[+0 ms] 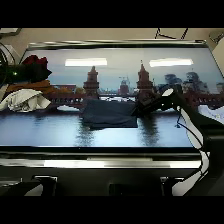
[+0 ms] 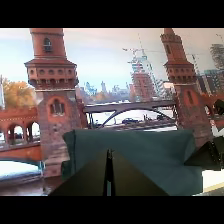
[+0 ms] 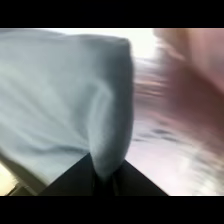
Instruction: Fold the clothes and pants, and hang the long-sleeved shirts on hangers.
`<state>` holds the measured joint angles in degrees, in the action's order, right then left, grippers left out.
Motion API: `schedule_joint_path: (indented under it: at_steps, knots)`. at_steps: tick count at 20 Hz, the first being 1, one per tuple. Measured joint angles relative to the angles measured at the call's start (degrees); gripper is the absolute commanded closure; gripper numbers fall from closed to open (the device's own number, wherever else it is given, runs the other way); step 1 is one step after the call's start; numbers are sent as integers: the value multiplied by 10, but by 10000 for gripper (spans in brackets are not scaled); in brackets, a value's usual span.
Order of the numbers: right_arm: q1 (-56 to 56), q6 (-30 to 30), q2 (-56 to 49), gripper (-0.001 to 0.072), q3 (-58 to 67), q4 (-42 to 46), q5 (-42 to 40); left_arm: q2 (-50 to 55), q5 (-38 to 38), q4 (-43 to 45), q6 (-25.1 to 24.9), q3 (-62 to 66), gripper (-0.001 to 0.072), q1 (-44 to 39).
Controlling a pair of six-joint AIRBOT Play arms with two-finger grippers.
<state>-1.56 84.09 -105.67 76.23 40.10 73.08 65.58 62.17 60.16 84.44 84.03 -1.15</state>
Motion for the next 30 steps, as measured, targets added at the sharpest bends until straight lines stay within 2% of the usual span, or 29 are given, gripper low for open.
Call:
schedule_joint_path:
  at_steps: [3, 6, 15, 23, 26, 30]
  knots:
    - [34, -33, 30, 671, 21, -46, 6, 0, 0, -1, 1, 0, 682, -1]
    - [107, -41, 80, 671, 66, -54, 17, 0, 0, -1, 1, 0, 682, -1]
    - [431, 58, 177, 672, 189, 4, 64, 0, -1, -2, 1, 0, 682, -1]
    - [632, 121, 209, 672, 219, 15, 81, 0, -1, -2, 0, 0, 682, -1]
    - [682, 138, 223, 670, 221, 60, 106, 0, -1, -2, 0, 0, 682, -1]
    - [707, 150, 230, 670, 188, 199, 167, 0, -1, -2, 0, 0, 682, -1]
